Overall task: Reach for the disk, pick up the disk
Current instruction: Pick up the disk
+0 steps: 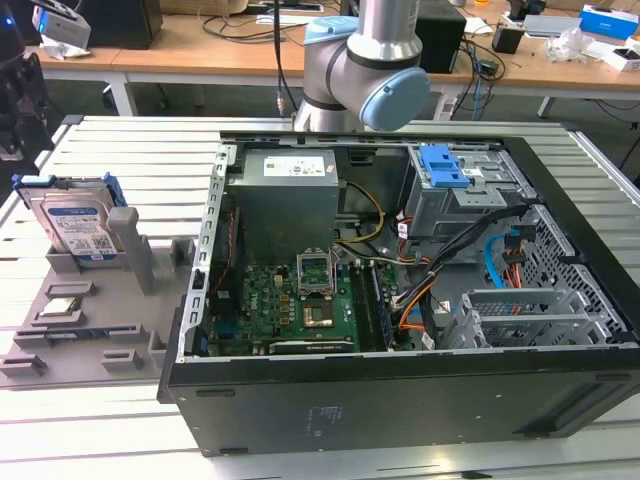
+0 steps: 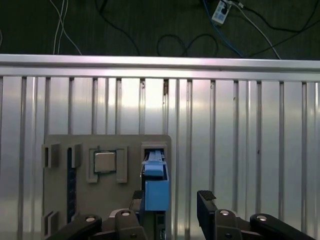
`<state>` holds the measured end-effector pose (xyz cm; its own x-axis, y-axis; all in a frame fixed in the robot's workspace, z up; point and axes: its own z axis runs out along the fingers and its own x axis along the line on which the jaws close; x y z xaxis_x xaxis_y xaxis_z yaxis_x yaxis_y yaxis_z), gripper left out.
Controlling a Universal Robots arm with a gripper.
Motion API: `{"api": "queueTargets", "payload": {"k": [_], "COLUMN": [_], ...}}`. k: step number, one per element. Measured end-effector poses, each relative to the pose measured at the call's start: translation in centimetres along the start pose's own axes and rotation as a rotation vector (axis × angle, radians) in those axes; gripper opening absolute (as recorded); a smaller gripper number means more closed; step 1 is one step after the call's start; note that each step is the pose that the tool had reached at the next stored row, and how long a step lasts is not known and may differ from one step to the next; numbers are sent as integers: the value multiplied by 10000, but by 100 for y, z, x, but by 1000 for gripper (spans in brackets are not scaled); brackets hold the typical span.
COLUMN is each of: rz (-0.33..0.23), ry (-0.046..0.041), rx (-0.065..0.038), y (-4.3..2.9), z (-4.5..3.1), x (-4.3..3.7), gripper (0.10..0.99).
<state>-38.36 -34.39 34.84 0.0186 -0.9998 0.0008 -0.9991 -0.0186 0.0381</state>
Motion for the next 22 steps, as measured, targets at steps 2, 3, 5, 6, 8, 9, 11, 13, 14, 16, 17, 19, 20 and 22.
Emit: {"api": "queueTargets", "payload": {"k": [2,3,5,6,8,9,11,13,14,16,17,19,20,22], "rz": [-2,-3,-14,-20,-33,-35,-37,-40,-44,-62,-65,-66,-67,-68], "ry": [1,1,7,12,27,34,79,97,98,100,99,99,98,89], "rx": [0,-1,0,0,-4,-2,7,8,7,-11,-21,-33,-32,-32], "y": [-2,-3,-6,-6,-6,-5,-2,-1,-1,-64,-115,-144,-147,-149], "z": [56,90,142,153,155,151,123,123,131,184,211,282,324,384], "x": [0,0,0,0,0,0,-1,19,97,159,156,136,128,121], "gripper": [545,545,545,545,545,545,545,545,545,545,545,545,545,545]}}
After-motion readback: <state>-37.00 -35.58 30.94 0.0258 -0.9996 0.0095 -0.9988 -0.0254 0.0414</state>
